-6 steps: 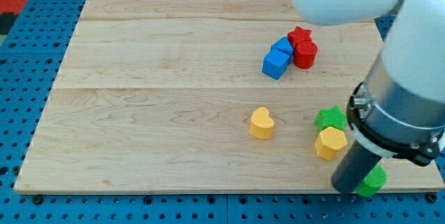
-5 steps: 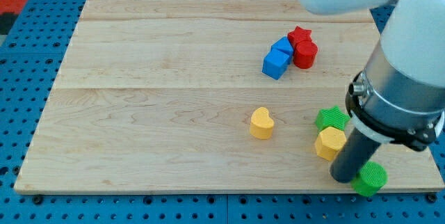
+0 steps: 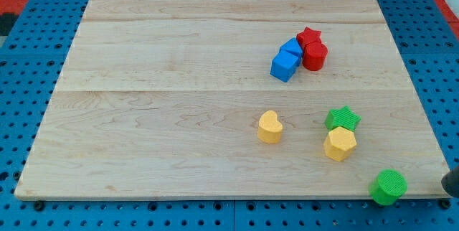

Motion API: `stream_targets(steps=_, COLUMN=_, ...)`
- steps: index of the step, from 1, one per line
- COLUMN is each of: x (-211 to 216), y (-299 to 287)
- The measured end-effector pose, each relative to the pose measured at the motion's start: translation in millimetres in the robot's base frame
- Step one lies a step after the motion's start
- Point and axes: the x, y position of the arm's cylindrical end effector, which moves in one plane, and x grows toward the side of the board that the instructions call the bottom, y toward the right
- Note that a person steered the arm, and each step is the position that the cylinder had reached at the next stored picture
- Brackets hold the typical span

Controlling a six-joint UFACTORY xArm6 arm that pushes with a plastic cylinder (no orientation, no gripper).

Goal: Move green circle towards bottom left

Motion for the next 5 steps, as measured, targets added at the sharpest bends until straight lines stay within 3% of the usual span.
stream_targets(steps=2, x=2, y=-16)
stream_targets(steps=3, x=2, y=-83)
stream_targets(steps=5, x=-7, y=-302)
